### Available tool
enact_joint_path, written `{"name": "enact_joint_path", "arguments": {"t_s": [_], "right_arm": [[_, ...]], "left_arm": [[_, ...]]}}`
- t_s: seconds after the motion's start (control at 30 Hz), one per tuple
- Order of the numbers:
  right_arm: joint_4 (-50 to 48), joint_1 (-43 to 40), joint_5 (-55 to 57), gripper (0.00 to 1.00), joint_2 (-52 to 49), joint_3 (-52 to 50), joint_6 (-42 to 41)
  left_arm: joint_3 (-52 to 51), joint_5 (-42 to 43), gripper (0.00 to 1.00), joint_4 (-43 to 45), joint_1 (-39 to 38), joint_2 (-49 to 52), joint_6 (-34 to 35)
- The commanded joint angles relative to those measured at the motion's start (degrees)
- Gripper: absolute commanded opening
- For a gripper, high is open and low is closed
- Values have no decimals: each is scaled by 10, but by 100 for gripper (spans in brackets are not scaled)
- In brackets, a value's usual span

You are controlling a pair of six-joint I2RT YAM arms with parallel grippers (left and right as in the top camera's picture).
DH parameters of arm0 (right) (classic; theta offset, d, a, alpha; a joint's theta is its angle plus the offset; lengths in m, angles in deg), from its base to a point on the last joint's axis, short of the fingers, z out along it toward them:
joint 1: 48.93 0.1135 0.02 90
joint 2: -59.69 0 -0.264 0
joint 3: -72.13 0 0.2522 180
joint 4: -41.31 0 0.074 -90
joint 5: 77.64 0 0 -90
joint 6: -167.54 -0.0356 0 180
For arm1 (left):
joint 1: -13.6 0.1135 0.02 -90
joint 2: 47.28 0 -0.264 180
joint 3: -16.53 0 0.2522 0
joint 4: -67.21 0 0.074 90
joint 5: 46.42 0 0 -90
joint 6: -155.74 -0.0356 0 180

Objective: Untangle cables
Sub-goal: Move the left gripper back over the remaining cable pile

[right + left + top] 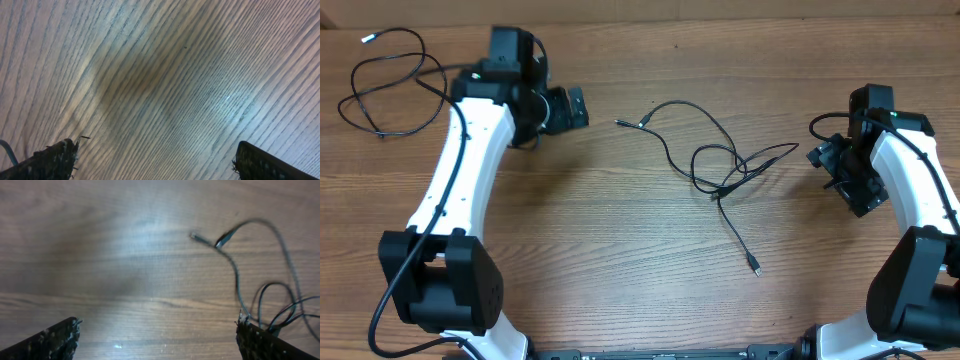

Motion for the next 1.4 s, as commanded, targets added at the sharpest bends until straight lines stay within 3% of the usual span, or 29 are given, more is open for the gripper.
{"name": "enact_joint_path", "arguments": {"t_s": [0.0,0.2,0.27,0.3,0.4,0.5,0.73,0.83,1.07,1.2,1.23,1.37], "right_arm": [[0,2,2,100,0,0,2],[0,2,2,100,0,0,2],[0,2,2,100,0,0,2],[0,2,2,100,0,0,2],[0,2,2,100,0,0,2],[0,2,2,100,0,0,2],[0,2,2,100,0,0,2],[0,2,2,100,0,0,2],[0,2,2,100,0,0,2],[0,2,2,100,0,0,2],[0,2,2,100,0,0,2],[0,2,2,100,0,0,2]], "left_arm": [[-40,0,99,26,-33,-7,24],[-73,-5,95,93,-104,-7,26],[-87,-4,96,125,-131,-7,65],[-93,-3,96,138,-143,-7,95],[-127,26,100,185,-210,-7,300],[-148,37,99,226,-247,-7,395],[-178,92,99,301,-307,-7,553],[-186,92,94,303,-322,-7,636],[-216,95,93,304,-356,-6,724],[-241,46,79,340,-379,-6,768],[-246,17,62,341,-386,-6,767],[-246,-18,40,349,-395,-6,765]]}}
